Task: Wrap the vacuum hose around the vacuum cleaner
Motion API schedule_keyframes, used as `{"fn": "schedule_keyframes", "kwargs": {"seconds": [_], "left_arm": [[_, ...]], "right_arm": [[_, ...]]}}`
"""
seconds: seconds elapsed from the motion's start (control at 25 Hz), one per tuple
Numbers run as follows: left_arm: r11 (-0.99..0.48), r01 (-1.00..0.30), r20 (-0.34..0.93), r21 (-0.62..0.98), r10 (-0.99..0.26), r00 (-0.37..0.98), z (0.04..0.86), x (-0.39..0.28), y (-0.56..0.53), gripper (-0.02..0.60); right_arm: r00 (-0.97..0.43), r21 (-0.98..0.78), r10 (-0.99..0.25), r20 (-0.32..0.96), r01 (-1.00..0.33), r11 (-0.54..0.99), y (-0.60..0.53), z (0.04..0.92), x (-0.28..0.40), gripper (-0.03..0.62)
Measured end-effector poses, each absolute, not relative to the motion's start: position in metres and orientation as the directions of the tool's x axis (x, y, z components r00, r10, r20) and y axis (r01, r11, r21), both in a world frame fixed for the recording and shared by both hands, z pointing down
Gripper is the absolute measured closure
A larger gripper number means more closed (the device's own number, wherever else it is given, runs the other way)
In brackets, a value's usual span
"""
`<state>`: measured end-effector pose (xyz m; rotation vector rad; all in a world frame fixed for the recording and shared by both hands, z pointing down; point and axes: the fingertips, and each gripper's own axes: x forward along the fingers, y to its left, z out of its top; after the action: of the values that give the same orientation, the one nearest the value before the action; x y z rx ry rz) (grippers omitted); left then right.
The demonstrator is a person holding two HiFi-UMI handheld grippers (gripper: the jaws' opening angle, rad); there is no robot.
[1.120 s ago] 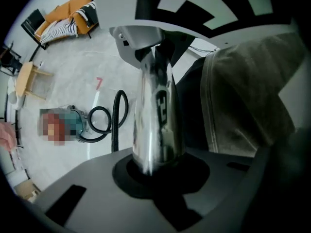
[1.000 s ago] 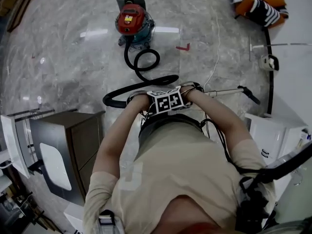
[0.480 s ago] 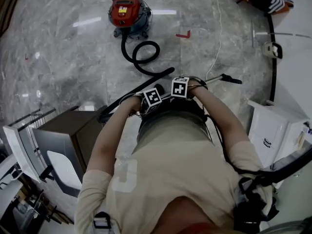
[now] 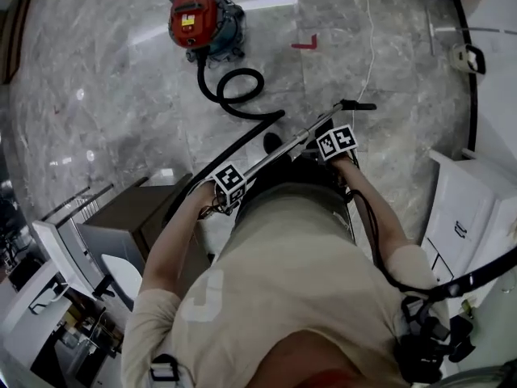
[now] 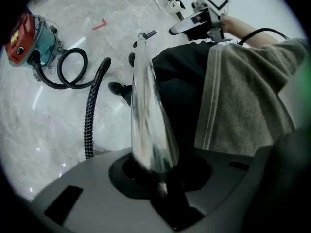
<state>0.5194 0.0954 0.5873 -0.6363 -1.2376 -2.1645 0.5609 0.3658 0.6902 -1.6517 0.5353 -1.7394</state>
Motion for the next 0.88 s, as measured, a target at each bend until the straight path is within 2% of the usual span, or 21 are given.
{"fn": "schedule_keyframes", "kwargs": {"seconds": [0.08, 0.16, 0.2, 0.24, 0.28, 0.32, 0.48, 0.56, 0.6, 0.64, 0.68, 0.88], "left_arm": [[-0.407, 0.681, 0.669, 0.609, -0.198, -0.716, 0.572, 0.523, 0.115, 0.486], [-0.397, 0.691, 0.697, 0.604, -0.158, -0.699, 0.556, 0.528, 0.139, 0.485], [-0.388, 0.7, 0.713, 0.599, -0.139, -0.687, 0.549, 0.531, 0.152, 0.485], [-0.375, 0.714, 0.732, 0.591, -0.123, -0.67, 0.542, 0.535, 0.165, 0.485], [-0.36, 0.73, 0.751, 0.581, -0.109, -0.651, 0.535, 0.538, 0.178, 0.485], [-0.343, 0.746, 0.769, 0.571, -0.095, -0.632, 0.528, 0.54, 0.191, 0.486], [-0.287, 0.803, 0.832, 0.522, -0.034, -0.554, 0.513, 0.546, 0.239, 0.486], [-0.275, 0.826, 0.858, 0.492, -0.008, -0.514, 0.511, 0.551, 0.26, 0.486], [-0.273, 0.836, 0.87, 0.475, 0.003, -0.493, 0.511, 0.555, 0.27, 0.486], [-0.276, 0.845, 0.88, 0.459, 0.013, -0.474, 0.512, 0.557, 0.278, 0.486], [-0.28, 0.851, 0.889, 0.444, 0.024, -0.457, 0.514, 0.56, 0.284, 0.485], [-0.284, 0.87, 0.915, 0.402, 0.086, -0.394, 0.53, 0.572, 0.314, 0.486]], "right_arm": [[0.209, -0.767, -0.777, 0.594, 0.438, -0.469, 0.37, 0.699, 0.58, 0.335], [0.421, -0.801, -0.774, 0.472, 0.572, -0.177, 0.379, 0.703, 0.605, 0.335], [0.529, -0.811, -0.741, 0.414, 0.583, -0.037, 0.388, 0.701, 0.619, 0.308], [0.621, -0.819, -0.695, 0.362, 0.568, 0.08, 0.399, 0.697, 0.634, 0.254], [0.689, -0.826, -0.649, 0.323, 0.54, 0.161, 0.41, 0.692, 0.648, 0.211], [0.731, -0.836, -0.613, 0.298, 0.51, 0.202, 0.42, 0.687, 0.66, 0.195], [0.855, -0.889, -0.472, 0.213, 0.371, 0.269, 0.479, 0.656, 0.706, 0.197], [0.881, -0.912, -0.448, 0.154, 0.301, 0.278, 0.505, 0.637, 0.724, 0.207], [0.875, -0.925, -0.462, 0.146, 0.286, 0.25, 0.514, 0.632, 0.732, 0.288], [0.863, -0.936, -0.482, 0.152, 0.283, 0.211, 0.522, 0.63, 0.739, 0.406], [0.849, -0.94, -0.502, 0.166, 0.29, 0.18, 0.528, 0.629, 0.746, 0.457], [0.826, -0.953, -0.533, 0.183, 0.282, 0.11, 0.555, 0.619, 0.775, 0.479]]}}
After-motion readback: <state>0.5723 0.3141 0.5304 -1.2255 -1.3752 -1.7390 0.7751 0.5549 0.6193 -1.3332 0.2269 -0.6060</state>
